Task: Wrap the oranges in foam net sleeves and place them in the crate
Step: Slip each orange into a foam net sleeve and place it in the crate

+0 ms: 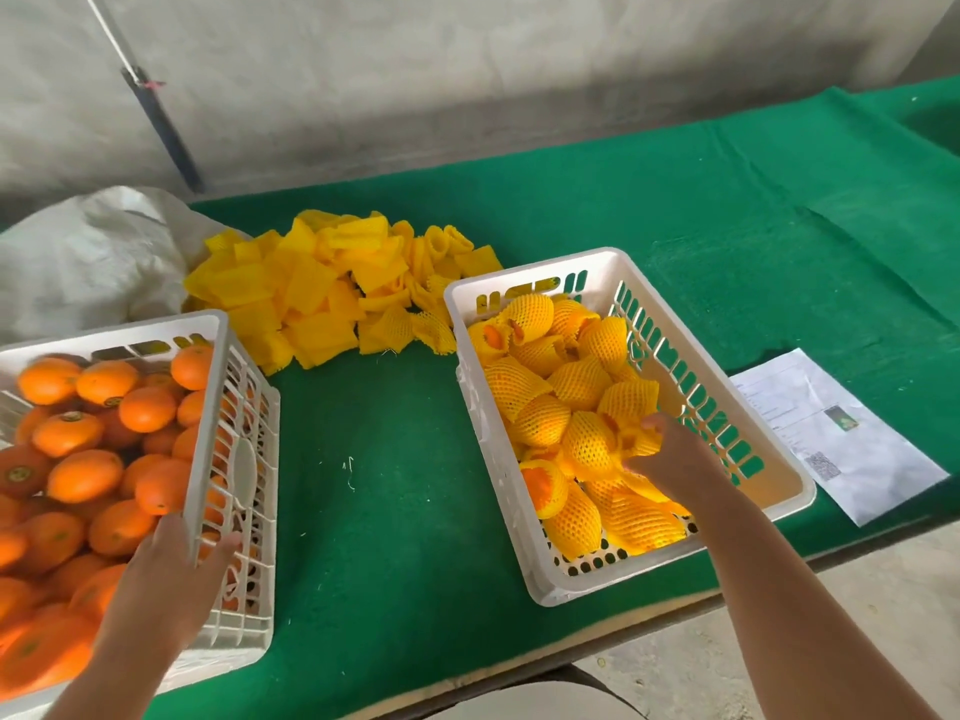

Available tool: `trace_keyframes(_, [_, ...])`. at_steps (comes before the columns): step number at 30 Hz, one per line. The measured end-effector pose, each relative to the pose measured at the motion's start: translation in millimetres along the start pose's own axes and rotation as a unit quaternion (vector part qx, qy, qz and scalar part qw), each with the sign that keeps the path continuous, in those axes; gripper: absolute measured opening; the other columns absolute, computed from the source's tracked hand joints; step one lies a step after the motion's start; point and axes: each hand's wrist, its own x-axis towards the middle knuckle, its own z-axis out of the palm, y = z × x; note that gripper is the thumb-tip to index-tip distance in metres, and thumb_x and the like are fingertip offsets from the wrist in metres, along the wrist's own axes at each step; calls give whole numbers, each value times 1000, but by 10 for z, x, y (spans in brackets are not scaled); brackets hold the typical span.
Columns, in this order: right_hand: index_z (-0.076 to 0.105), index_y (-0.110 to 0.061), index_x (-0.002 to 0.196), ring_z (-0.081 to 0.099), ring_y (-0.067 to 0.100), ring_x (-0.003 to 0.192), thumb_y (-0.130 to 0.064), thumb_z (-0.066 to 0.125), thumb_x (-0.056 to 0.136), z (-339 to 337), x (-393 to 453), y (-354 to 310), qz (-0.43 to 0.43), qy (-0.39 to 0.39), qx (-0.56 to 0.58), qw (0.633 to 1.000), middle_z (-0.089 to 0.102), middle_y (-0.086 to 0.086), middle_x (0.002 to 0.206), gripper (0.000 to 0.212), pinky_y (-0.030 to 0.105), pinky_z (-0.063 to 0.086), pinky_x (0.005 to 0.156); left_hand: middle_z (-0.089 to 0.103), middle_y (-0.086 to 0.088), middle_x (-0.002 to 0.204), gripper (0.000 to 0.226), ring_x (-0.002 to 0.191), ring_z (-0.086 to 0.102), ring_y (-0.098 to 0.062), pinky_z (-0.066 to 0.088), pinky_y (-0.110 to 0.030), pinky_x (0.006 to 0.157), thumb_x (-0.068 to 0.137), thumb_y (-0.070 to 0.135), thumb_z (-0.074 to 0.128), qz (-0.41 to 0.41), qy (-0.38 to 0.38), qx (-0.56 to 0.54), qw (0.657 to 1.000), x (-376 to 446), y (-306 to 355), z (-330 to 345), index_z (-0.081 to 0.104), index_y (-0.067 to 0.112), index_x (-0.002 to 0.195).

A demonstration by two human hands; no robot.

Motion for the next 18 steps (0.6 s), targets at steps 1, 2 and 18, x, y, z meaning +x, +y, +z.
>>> trace_keyframes(1, [54,-20,145,64,33,116,-29,85,87,-26,-46,-37,-2,15,7,1000,62,10,141,66,47,59,92,61,-5,74,44,53,66,-19,53,-31,37,94,59,65,3,3,2,1000,-30,28,-13,37,24,97])
trace_keyframes(2, [56,-20,143,64,33,116,-29,83,90,-49,-96,-91,-5,36,12,999,64,11,139,61,47,58,92,61,-5,72,42,50,65,-18,50,-29,35,95,57,66,4,5,0,1000,-57,56,-21,37,26,92])
trace_keyframes(18, [69,-27,126,58,18,131,-28,68,101,825,-738,-1893,-270,-1,40,962,66,-4,136,24,33,41,106,60,12,87,30,71,66,-9,64,-32,57,98,59,62,-27,10,-43,999,-157,319,-53,44,36,104])
